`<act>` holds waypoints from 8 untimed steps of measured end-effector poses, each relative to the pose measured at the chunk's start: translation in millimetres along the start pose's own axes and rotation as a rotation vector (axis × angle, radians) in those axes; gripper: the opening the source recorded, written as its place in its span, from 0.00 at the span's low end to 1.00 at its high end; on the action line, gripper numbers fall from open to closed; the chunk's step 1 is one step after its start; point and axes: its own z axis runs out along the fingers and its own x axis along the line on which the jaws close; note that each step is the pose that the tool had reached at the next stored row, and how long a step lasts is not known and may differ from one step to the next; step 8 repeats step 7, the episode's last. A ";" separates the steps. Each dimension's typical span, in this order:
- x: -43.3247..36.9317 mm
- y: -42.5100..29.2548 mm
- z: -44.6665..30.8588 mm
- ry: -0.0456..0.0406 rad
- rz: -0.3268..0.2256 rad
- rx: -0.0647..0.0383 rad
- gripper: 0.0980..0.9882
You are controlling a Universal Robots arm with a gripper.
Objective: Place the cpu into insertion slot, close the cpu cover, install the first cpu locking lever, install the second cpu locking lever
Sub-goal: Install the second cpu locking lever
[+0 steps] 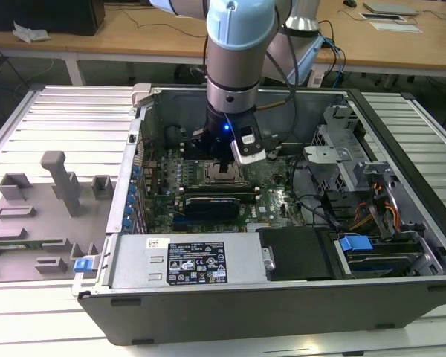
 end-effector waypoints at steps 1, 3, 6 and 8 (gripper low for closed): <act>0.0 0.7 -1.8 -0.0001 0.000 0.000 0.01; 0.2 1.3 -3.7 -0.0003 0.000 0.000 0.01; 0.2 1.3 -3.9 -0.0003 0.000 0.001 0.01; 0.2 1.3 -3.9 -0.0003 0.000 0.001 0.01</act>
